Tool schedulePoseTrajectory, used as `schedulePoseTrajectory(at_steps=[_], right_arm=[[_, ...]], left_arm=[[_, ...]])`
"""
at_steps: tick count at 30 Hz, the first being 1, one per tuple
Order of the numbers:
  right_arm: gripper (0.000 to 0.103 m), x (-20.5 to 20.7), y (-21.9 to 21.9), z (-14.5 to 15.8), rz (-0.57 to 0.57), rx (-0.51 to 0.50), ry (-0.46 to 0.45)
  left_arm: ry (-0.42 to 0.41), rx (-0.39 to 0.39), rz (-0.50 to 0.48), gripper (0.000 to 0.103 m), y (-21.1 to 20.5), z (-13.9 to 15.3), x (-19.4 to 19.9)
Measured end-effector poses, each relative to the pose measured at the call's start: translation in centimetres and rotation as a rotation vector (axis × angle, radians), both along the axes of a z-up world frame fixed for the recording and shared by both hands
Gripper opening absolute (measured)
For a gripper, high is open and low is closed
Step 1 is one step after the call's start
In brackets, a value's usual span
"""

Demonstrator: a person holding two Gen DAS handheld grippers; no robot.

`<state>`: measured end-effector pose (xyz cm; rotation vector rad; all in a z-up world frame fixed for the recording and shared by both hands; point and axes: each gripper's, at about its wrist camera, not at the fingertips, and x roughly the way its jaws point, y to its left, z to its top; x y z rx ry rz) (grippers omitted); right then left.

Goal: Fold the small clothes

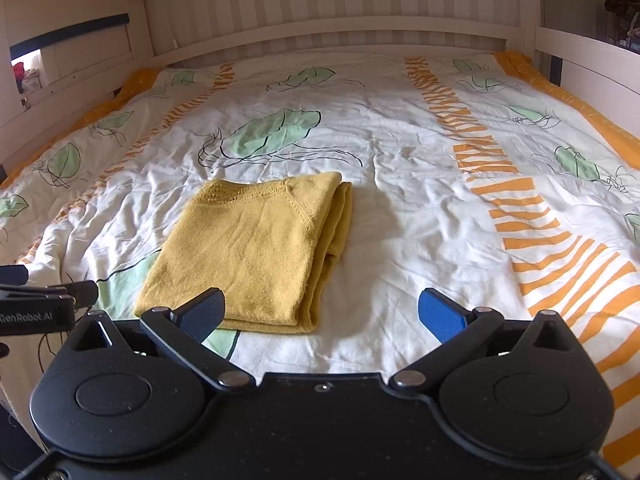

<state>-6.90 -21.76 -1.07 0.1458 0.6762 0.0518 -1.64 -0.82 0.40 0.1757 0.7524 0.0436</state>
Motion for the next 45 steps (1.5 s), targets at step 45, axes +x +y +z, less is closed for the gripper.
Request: schedulePoseTrajectory(at_steps=[45], right_arm=[[0.102, -0.4, 0.4, -1.9, -0.034, 0.012, 0.144]], left_arm=[[0.120, -0.092, -0.008, 0.101, 0.4, -1.4, -0.9]])
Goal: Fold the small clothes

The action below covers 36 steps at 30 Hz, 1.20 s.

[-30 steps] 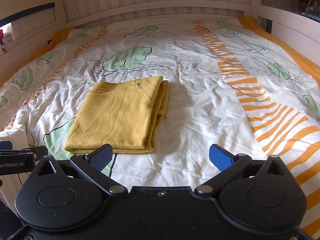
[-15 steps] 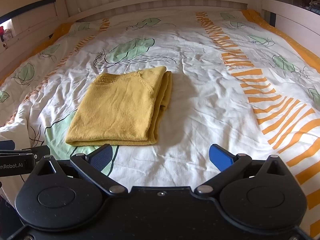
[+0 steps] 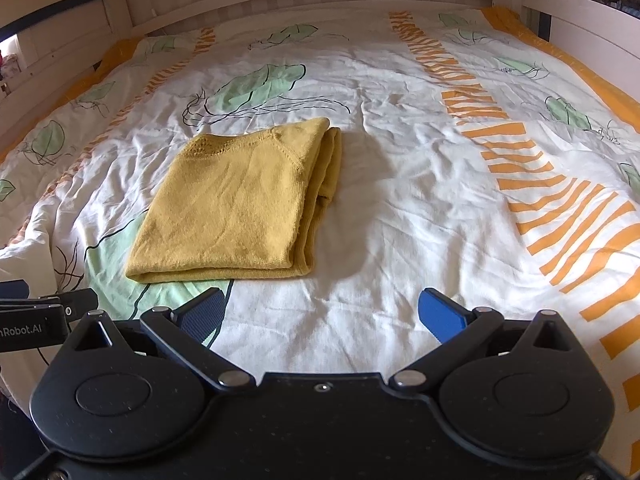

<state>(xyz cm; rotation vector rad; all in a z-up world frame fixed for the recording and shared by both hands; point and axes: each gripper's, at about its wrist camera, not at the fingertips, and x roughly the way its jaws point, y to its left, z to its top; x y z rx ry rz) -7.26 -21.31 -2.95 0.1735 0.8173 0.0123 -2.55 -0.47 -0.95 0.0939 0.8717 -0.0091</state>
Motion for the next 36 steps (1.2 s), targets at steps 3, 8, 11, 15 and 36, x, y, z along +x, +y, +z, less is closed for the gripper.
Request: schedulePoseTrajectory(at_steps=[3, 8, 11, 15, 36], right_arm=[[0.103, 0.04, 0.04, -0.10, -0.001, 0.003, 0.003], [0.102, 0.14, 0.10, -0.27, 0.002, 0.006, 0.009], [0.102, 0.20, 0.17, -0.33, 0.003, 0.008, 0.011], [0.102, 0.25, 0.15, -0.32, 0.003, 0.008, 0.011], [0.102, 0.59, 0.38, -0.61, 0.004, 0.014, 0.015]], left_arm=[[0.000, 0.000, 0.000, 0.101, -0.01, -0.01, 0.02], [0.004, -0.001, 0.001, 0.101, -0.02, -0.10, 0.04], [0.006, -0.002, 0.001, 0.101, -0.02, -0.22, 0.03], [0.006, -0.002, 0.001, 0.101, 0.03, -0.17, 0.13], [0.012, -0.004, -0.005, 0.101, -0.19, -0.26, 0.31]])
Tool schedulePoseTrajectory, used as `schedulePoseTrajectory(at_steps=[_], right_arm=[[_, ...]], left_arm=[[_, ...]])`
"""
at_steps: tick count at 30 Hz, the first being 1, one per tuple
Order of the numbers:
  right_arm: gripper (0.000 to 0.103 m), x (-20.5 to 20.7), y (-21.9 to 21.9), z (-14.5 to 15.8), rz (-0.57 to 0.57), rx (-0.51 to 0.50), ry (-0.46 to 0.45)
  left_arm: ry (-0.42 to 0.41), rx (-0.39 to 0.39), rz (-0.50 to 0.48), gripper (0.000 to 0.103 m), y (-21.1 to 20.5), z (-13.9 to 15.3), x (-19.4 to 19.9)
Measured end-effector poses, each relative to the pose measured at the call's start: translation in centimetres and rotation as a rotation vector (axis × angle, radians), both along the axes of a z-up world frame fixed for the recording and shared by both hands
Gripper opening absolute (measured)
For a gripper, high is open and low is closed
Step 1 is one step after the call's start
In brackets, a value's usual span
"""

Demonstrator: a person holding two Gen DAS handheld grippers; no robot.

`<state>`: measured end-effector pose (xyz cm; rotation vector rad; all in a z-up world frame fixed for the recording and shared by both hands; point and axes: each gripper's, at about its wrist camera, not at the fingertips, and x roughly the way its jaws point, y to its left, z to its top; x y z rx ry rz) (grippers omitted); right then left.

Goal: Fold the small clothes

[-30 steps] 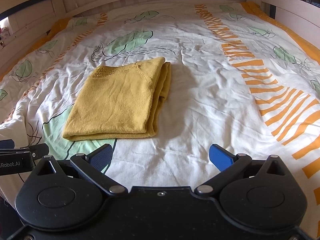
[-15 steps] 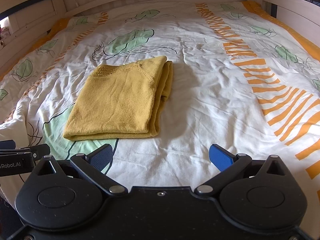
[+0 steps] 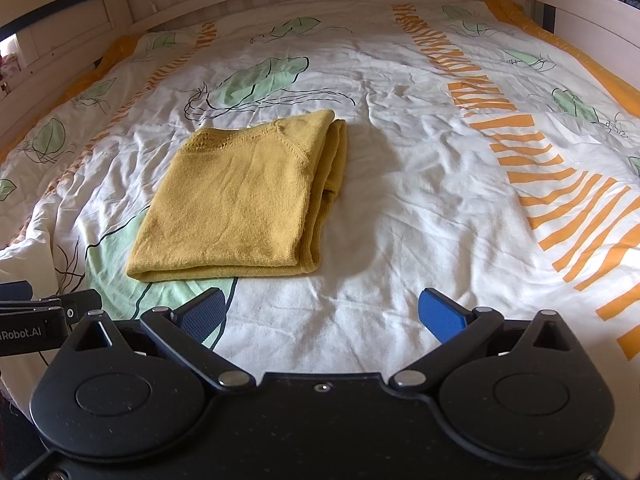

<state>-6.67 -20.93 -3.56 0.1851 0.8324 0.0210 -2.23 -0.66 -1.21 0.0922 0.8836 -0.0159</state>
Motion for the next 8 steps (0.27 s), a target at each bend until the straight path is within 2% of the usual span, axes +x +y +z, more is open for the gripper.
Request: schedulePoseTrajectory(at_steps=[8], right_arm=[[0.102, 0.13, 0.00, -0.29, 0.001, 0.004, 0.002]], left_arm=[[0.013, 0.001, -0.004, 0.101, 0.01, -0.22, 0.19]])
